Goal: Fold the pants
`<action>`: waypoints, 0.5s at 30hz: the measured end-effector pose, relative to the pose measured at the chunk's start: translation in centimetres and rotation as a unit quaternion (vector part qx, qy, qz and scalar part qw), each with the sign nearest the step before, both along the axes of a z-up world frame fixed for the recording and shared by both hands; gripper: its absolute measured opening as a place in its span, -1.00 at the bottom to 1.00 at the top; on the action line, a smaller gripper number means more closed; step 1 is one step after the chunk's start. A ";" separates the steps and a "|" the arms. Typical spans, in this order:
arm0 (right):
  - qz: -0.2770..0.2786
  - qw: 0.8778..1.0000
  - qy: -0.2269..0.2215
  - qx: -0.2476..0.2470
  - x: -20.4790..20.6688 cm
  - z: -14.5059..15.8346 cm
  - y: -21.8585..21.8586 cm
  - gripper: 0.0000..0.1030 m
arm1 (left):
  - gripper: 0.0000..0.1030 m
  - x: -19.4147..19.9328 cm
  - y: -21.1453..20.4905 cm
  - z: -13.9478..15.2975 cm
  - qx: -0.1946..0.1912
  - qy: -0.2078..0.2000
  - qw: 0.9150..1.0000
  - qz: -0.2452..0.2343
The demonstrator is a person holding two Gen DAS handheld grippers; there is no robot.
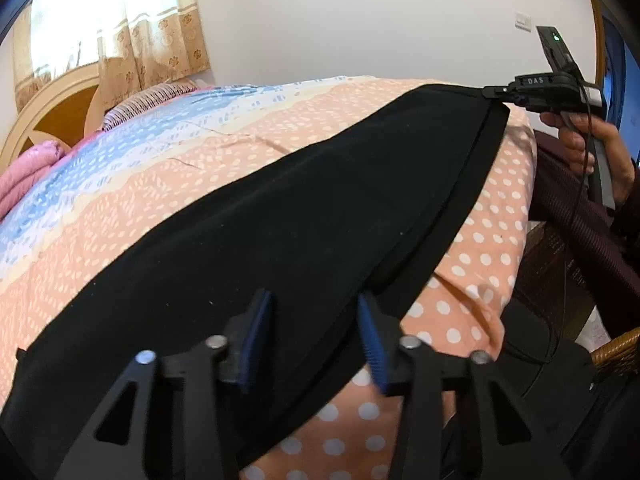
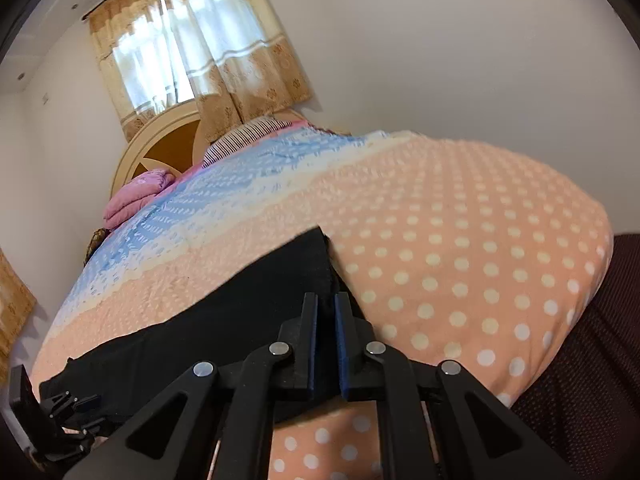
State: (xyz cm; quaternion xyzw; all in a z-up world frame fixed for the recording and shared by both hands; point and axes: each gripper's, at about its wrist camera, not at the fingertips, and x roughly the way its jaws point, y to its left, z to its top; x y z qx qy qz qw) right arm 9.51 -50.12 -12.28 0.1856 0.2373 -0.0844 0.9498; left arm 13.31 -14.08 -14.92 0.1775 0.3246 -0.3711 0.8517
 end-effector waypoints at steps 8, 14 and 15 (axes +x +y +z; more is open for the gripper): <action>0.008 1.000 -0.019 -0.004 -1.6 1.9 0.5 -0.85 | -0.73 0.8 1.5 0.5 -0.051 0.046 0.998 -0.007; 0.005 1.000 0.000 -0.009 -2.7 1.2 0.0 -0.88 | -0.77 0.4 2.1 0.7 -0.063 0.048 0.997 -0.015; 0.005 1.000 0.006 -0.012 -2.7 0.8 -0.1 -0.88 | -0.77 0.4 2.1 0.7 -0.064 0.049 0.997 -0.017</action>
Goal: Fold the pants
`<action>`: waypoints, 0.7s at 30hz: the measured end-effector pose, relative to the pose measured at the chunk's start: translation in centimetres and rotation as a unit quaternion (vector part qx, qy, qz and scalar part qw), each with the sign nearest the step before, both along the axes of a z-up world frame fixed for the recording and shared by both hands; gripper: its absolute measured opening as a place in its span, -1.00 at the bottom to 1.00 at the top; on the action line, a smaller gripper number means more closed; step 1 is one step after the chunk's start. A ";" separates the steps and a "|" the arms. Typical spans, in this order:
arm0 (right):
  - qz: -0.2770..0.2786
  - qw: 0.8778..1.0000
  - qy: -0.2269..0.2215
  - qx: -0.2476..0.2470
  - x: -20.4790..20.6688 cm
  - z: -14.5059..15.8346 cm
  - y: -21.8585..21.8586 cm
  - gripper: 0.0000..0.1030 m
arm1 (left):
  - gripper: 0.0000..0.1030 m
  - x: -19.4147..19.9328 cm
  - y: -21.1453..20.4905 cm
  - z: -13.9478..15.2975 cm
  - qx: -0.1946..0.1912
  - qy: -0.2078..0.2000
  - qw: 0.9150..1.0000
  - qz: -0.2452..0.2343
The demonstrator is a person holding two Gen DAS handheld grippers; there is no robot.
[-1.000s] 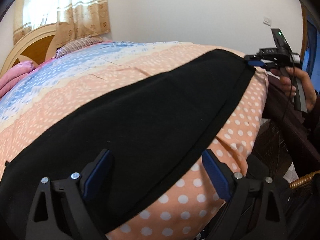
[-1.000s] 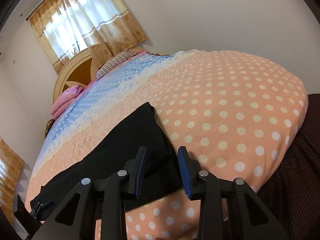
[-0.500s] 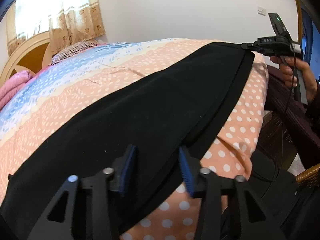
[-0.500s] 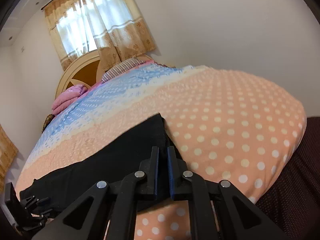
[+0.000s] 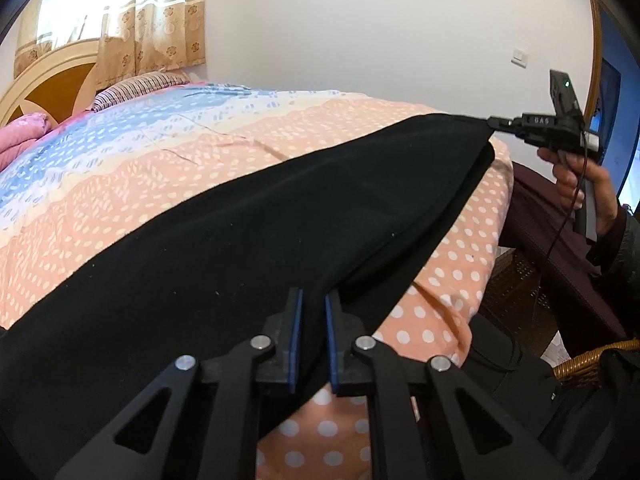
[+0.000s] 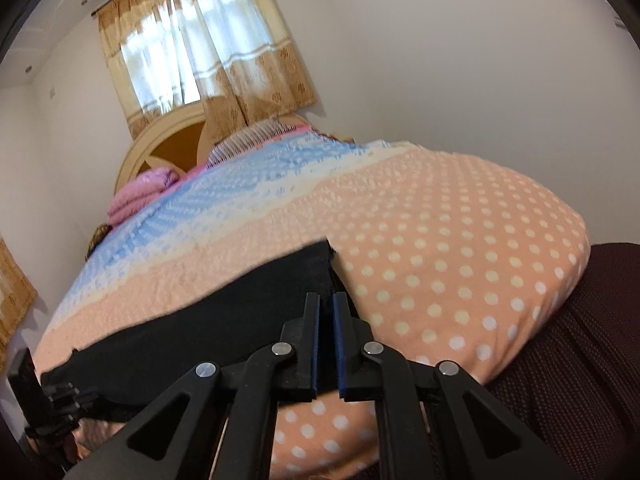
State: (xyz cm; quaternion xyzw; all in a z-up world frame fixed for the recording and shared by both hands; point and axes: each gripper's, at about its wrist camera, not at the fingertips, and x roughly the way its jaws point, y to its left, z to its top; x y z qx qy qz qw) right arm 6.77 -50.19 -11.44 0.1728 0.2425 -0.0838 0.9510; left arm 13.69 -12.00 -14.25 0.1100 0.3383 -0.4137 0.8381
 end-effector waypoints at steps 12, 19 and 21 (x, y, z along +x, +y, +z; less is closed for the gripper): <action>0.000 0.999 0.028 0.020 -0.9 -1.9 -1.1 -0.90 | -0.77 -0.4 0.2 -0.8 0.000 0.008 1.000 -0.011; 0.005 0.999 0.030 0.018 -1.7 -1.4 -0.9 -0.91 | -0.77 -0.5 0.5 -0.9 -0.005 0.014 1.000 -0.017; 0.002 0.999 0.036 0.011 -1.5 -1.7 -0.9 -0.91 | -0.77 -0.4 0.6 -1.0 -0.008 0.018 1.000 -0.019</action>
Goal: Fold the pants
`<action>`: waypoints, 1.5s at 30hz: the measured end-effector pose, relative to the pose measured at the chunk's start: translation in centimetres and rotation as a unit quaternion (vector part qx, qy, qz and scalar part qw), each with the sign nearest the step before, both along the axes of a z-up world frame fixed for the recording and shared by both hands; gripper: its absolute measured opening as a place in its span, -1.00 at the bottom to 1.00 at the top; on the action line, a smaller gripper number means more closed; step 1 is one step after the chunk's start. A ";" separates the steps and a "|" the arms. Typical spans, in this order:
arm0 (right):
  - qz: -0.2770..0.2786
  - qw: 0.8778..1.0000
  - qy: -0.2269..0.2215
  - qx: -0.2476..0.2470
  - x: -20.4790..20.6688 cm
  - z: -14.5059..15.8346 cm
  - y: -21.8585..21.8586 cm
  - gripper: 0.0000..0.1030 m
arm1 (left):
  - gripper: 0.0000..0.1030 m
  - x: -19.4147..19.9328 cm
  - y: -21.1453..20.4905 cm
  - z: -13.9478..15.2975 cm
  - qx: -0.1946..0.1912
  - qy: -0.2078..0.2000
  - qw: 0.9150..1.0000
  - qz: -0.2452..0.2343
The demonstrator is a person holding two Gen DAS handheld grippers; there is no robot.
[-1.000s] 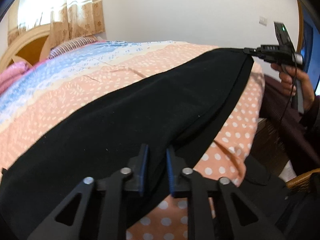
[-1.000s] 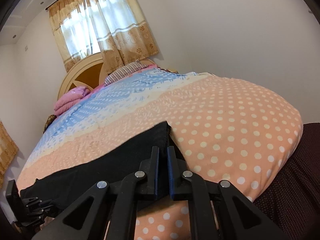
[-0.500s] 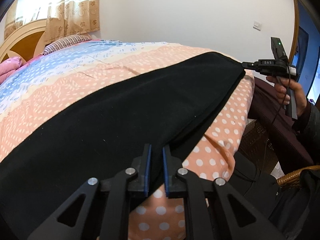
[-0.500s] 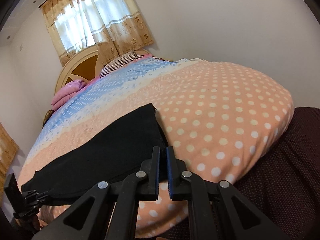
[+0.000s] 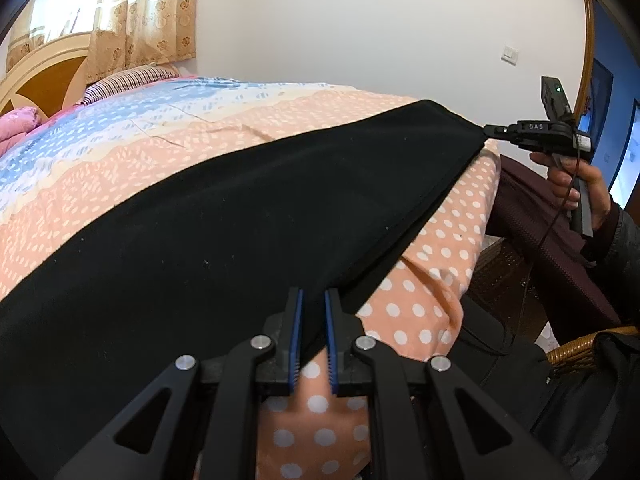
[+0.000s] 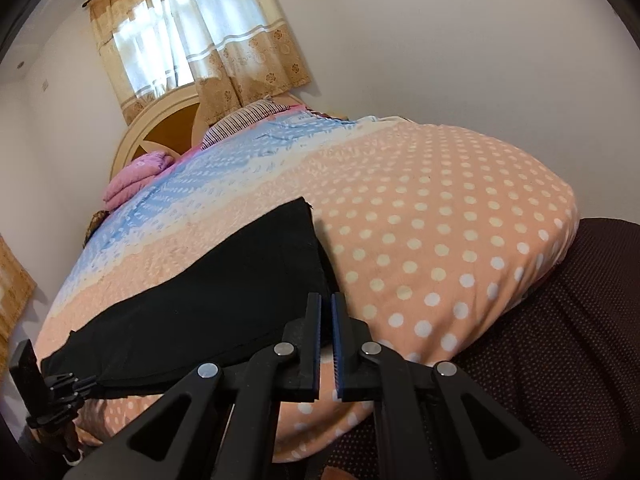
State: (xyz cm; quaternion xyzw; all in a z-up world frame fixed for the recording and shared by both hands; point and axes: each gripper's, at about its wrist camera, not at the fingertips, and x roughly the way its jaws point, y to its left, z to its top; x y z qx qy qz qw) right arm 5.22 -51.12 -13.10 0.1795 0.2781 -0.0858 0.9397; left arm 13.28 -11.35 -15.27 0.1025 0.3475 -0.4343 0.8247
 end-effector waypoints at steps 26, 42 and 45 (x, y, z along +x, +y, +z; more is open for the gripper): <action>0.065 0.997 -0.006 0.028 10.5 1.4 4.4 -0.05 | 0.27 1.2 2.7 0.1 -0.007 0.001 0.999 0.053; 0.247 0.969 0.022 0.007 8.2 -0.3 17.3 -0.05 | 0.49 -0.1 6.8 1.8 -0.007 -0.058 0.990 0.131; 0.303 0.952 0.034 -0.002 8.3 -1.7 21.9 -0.06 | 0.49 0.8 8.8 1.6 0.002 -0.056 0.984 0.171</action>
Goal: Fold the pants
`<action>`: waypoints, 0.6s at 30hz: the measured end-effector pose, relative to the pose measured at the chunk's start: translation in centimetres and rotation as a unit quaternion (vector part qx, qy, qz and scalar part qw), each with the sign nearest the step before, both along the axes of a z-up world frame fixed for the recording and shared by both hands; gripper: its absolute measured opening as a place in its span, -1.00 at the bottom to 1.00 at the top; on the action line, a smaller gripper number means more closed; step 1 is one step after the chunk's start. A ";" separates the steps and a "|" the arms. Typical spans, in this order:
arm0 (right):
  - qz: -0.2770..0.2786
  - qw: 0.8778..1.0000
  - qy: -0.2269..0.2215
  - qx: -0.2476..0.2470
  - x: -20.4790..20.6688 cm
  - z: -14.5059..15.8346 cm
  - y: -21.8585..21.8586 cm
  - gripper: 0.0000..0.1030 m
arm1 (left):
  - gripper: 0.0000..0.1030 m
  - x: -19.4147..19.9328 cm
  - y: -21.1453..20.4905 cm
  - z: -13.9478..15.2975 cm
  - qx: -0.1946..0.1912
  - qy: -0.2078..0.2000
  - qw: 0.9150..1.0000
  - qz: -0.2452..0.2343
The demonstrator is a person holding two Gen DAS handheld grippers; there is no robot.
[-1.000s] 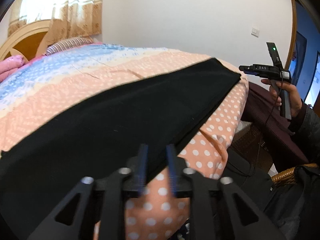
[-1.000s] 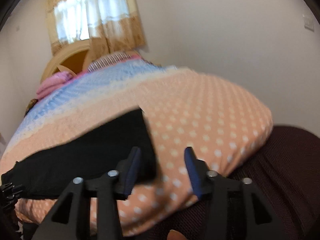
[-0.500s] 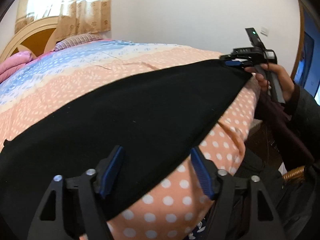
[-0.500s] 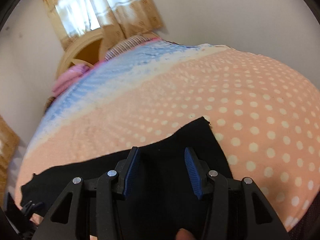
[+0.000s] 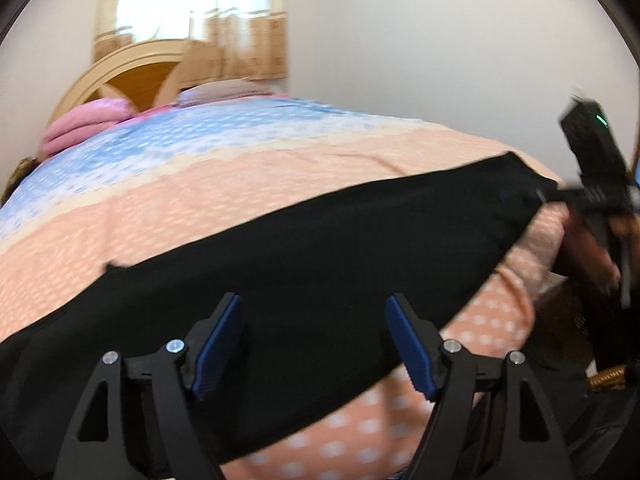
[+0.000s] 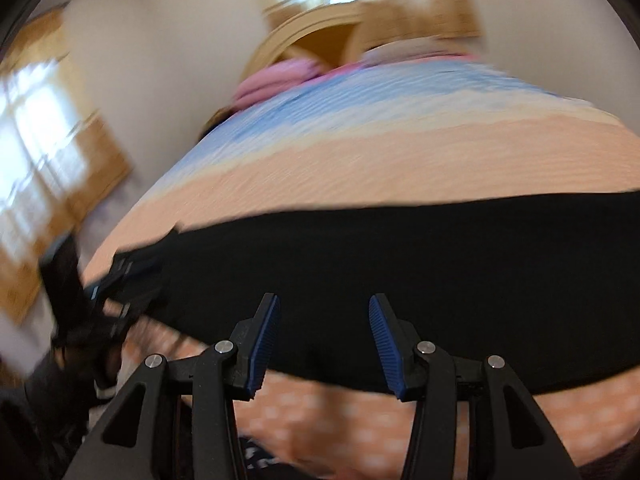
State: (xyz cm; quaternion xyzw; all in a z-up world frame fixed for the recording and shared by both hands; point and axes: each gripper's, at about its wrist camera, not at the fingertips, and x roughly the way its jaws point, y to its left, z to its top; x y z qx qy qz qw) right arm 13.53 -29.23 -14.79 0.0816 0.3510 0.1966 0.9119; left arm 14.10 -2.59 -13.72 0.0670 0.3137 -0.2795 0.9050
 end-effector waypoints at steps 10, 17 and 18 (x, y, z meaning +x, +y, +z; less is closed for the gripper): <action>0.087 0.991 0.041 -0.096 -0.8 -3.8 6.1 -0.05 | 0.75 1.5 6.6 -2.5 -0.007 0.024 0.994 0.106; 0.123 0.985 0.053 -0.106 1.4 -0.6 7.5 -0.05 | 0.97 1.7 10.1 -1.3 -0.048 -0.003 0.987 0.156; 0.130 0.985 0.046 -0.100 2.2 0.5 8.4 -0.05 | 0.97 1.7 10.7 -1.1 -0.056 -0.006 0.984 0.166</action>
